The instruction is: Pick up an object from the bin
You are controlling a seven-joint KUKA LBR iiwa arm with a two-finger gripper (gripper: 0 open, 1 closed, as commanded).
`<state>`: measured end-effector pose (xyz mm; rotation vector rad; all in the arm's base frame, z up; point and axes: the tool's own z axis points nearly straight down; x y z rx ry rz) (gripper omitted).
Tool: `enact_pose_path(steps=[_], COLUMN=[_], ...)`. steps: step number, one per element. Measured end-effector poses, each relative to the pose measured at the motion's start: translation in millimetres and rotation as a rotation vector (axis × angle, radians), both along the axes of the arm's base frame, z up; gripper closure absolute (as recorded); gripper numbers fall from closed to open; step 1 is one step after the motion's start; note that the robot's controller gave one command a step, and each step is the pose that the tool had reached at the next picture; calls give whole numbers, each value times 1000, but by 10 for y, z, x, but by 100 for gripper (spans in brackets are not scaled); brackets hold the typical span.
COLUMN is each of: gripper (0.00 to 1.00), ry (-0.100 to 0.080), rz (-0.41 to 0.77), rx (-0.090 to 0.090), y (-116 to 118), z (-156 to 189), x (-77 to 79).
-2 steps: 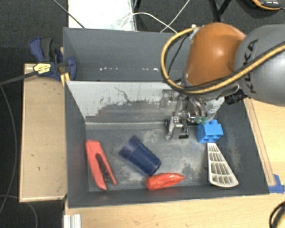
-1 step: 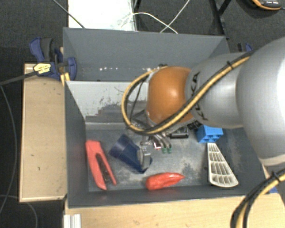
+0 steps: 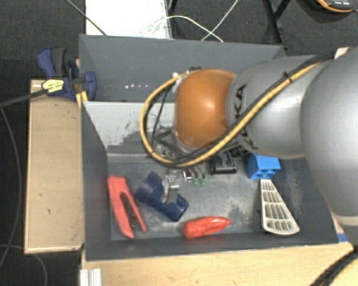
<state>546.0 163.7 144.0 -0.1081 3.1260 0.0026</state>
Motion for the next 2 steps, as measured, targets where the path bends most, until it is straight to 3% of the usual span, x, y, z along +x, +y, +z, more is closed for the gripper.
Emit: enact_pose_path(steps=[1,2], gripper=[0,0], ry=[8,-3], rz=[-127,-90], rx=[-1,2], y=[257,55], z=[-454,-740], x=[-481,-664])
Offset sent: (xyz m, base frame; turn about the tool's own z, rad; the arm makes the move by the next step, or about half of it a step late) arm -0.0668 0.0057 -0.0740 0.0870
